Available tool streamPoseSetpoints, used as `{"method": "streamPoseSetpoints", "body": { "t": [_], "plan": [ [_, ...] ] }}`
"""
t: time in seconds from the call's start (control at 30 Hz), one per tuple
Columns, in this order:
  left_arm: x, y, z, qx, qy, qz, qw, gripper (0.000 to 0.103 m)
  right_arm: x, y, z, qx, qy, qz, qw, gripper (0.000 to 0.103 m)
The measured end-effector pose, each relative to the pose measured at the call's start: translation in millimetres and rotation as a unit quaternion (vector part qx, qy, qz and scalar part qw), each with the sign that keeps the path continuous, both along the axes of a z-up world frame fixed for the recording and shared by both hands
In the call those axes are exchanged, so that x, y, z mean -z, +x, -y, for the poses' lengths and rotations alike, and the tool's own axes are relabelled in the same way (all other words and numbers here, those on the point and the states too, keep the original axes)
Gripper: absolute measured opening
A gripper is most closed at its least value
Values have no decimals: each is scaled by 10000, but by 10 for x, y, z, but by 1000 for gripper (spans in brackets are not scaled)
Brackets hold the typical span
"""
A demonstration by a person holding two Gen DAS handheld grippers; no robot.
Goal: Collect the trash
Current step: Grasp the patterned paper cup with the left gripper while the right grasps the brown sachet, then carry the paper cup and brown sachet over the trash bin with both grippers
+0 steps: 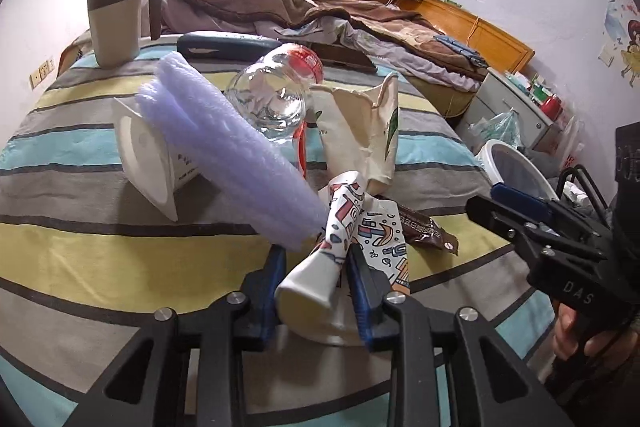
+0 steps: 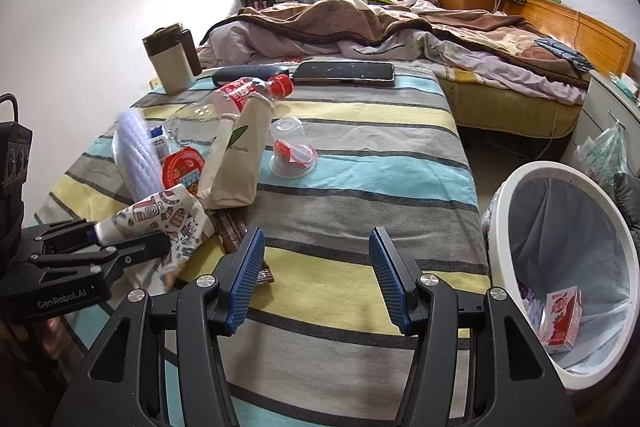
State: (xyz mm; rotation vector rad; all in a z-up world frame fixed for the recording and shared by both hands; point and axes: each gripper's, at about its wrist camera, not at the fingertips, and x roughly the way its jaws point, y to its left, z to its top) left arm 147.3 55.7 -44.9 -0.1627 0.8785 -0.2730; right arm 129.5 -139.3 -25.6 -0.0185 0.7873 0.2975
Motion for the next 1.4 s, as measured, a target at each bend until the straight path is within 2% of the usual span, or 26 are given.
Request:
{"method": "streamPoseSetpoints", "body": {
  "t": [0.07,0.47,0.73,0.8,1.03,1.13,1.2,1.23,1.4],
  "plan": [
    [-15,-23,-22,-23,-17,15,10000,19,7,2,-28,-30,3,-22,10000,56],
    [-64,-295,-284,-464,121,149,9987,19,63,18,-214,-438,-63,-127,9989,54],
    [-71,-409,-486,-689,121,148,9974,19,158,126,-395,-796,-136,-448,9957,54],
    [-60,-410,-498,-686,102,139,9975,19,166,123,-423,-829,-200,-465,9953,43],
    [-14,-398,-481,-627,70,61,9980,20,190,105,-486,-856,-432,-525,9940,33],
    [12,-379,-477,-643,61,6,9979,24,189,97,-497,-836,-461,-513,9941,29],
    [25,-373,-462,-632,113,-29,9979,36,185,70,-499,-823,-485,-490,9942,26],
    [30,-372,-454,-626,138,-22,9979,39,182,60,-501,-817,-497,-481,9943,25],
    [37,-365,-447,-667,123,-1,9977,41,171,27,-476,-784,-354,-494,9951,24]
  ]
}}
